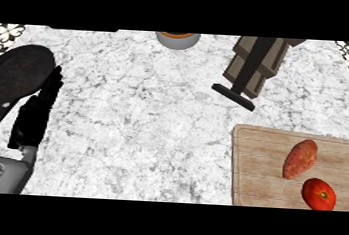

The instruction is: Pick the tomato from the cutting board and place it in the tiered basket

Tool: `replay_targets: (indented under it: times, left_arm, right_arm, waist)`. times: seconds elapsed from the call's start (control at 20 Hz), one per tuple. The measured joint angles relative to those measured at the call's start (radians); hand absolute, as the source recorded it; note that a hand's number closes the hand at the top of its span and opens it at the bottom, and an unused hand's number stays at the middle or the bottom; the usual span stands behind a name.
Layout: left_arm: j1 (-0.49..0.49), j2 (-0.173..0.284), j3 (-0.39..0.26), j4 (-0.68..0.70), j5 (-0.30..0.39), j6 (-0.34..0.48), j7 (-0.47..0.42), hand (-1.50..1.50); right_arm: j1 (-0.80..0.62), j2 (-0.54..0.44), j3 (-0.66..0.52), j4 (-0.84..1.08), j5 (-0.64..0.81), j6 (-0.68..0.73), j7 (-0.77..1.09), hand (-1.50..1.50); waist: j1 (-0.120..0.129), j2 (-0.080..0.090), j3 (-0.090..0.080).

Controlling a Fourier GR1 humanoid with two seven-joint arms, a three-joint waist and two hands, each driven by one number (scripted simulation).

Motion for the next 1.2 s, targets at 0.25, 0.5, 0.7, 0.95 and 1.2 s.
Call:
replay_targets:
  times: [0.25, 0.5, 0.7, 0.95, 1.2]
  left_arm:
    - [0.016, -0.015, 0.018, -0.028, -0.027, -0.012, 0.016, 0.0]
    - [0.028, -0.028, 0.058, -0.027, -0.049, -0.048, 0.011, 0.0]
    - [0.05, -0.045, 0.084, -0.033, -0.068, -0.068, 0.0, 0.0]
    - [0.049, -0.065, 0.101, -0.054, -0.09, -0.084, 0.022, 0.0]
    - [0.028, -0.087, 0.128, -0.027, -0.118, -0.099, 0.021, 0.0]
  right_arm:
    - [-0.021, 0.055, 0.031, 0.024, 0.093, 0.044, 0.042, -1.5]
    - [-0.018, 0.123, 0.025, -0.001, 0.162, 0.089, 0.085, -1.5]
    - [0.006, 0.178, 0.015, -0.043, 0.237, 0.113, 0.098, -1.5]
    - [0.039, 0.222, 0.01, -0.102, 0.346, 0.129, 0.101, -1.5]
    - [0.09, 0.271, -0.02, -0.156, 0.447, 0.148, 0.066, -1.5]
  waist:
    - [-0.002, -0.001, 0.0]
    - [-0.006, -0.002, 0.001]
    - [-0.007, -0.002, 0.001]
    - [-0.009, -0.002, 0.001]
    - [-0.011, -0.002, 0.001]
